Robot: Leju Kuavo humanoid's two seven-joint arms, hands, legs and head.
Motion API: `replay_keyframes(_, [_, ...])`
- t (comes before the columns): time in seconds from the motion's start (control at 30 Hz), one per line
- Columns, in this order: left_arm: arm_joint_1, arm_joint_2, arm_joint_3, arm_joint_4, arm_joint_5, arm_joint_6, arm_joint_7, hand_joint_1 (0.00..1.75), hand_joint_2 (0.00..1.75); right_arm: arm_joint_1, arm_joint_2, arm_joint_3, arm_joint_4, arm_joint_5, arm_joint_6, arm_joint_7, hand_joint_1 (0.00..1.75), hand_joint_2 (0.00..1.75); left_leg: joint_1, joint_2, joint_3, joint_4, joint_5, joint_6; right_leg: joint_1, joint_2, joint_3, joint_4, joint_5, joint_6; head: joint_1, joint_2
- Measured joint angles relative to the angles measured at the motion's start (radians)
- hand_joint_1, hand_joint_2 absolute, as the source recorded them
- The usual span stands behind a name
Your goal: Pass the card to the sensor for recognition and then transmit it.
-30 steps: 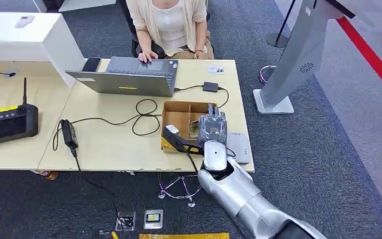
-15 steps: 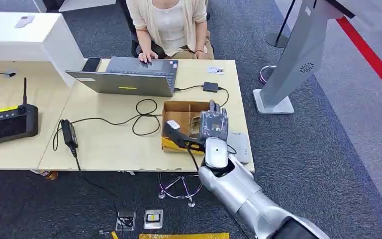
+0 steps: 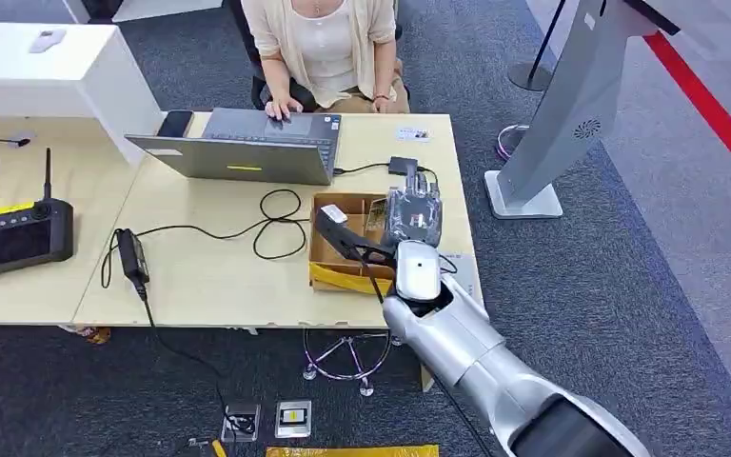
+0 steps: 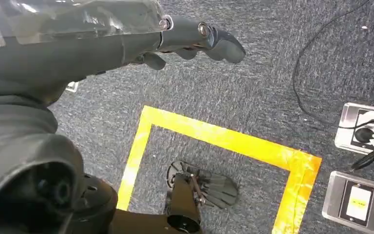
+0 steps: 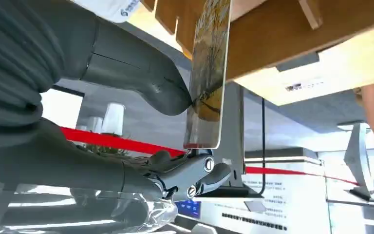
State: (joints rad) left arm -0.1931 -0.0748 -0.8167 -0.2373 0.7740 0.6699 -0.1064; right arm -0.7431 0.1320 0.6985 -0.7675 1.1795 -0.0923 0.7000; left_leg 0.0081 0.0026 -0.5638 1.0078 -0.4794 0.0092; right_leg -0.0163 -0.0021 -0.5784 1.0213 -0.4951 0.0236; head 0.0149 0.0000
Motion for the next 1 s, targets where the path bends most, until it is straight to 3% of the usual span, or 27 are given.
replay_keyframes(0.53, [-0.001,0.000,0.000,0.000,-0.018,0.002,0.010,0.00,0.00,-0.085,0.001,-0.057,0.000,0.182,0.106,0.000,1.75,1.75,0.000,0.000,0.000,0.000,0.000,0.000,0.000,0.000,0.000,0.000,0.000,0.000,0.000,0.000])
replay_keyframes(1.0, [-0.005,-0.009,0.000,0.000,-0.026,0.002,0.019,0.00,0.00,-0.091,0.001,-0.109,-0.003,0.214,0.130,0.000,1.75,1.75,0.000,0.000,0.000,0.000,0.000,0.000,0.000,0.000,0.000,0.000,0.000,0.000,0.000,0.000])
